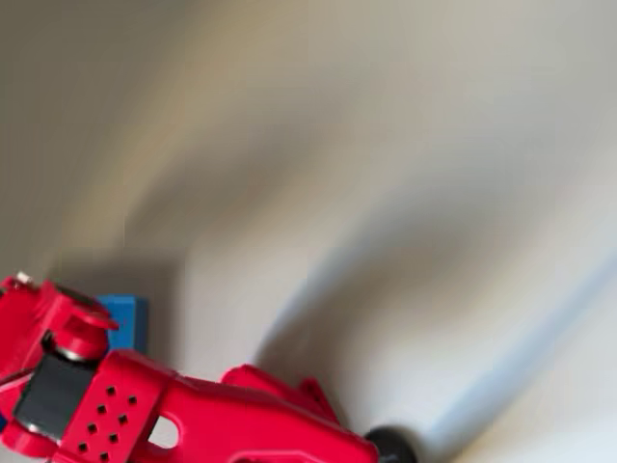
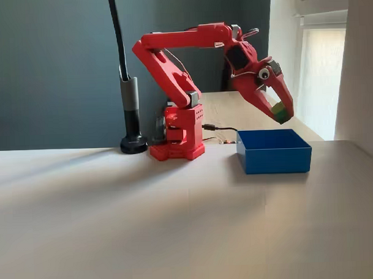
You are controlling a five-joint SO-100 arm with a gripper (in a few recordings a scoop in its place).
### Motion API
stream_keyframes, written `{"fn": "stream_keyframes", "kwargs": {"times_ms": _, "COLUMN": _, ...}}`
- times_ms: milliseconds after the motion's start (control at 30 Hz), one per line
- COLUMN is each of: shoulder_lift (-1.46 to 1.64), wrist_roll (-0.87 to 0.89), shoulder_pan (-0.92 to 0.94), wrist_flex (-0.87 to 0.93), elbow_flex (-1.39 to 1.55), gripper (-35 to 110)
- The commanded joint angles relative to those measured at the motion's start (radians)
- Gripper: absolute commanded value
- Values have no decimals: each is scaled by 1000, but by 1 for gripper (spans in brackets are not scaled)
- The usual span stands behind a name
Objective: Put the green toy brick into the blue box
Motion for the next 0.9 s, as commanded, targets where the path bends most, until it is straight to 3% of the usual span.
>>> {"fn": "stream_keyframes", "kwargs": {"times_ms": 0, "shoulder_lift": 44, "wrist_roll": 52, "shoulder_pan": -84, "wrist_flex": 86, "elbow_flex": -83, "gripper": 0}}
{"fn": "stream_keyframes", "kwargs": {"times_ms": 267, "shoulder_lift": -109, "wrist_roll": 135, "shoulder_pan": -106, "wrist_flex": 183, "elbow_flex": -147, "gripper": 0}}
{"fn": "stream_keyframes", "kwargs": {"times_ms": 667, "shoulder_lift": -377, "wrist_roll": 107, "shoulder_pan": -83, "wrist_flex": 189, "elbow_flex": -215, "gripper": 1}}
{"fn": "stream_keyframes", "kwargs": {"times_ms": 867, "shoulder_lift": -385, "wrist_roll": 80, "shoulder_pan": -80, "wrist_flex": 195, "elbow_flex": -204, "gripper": 15}}
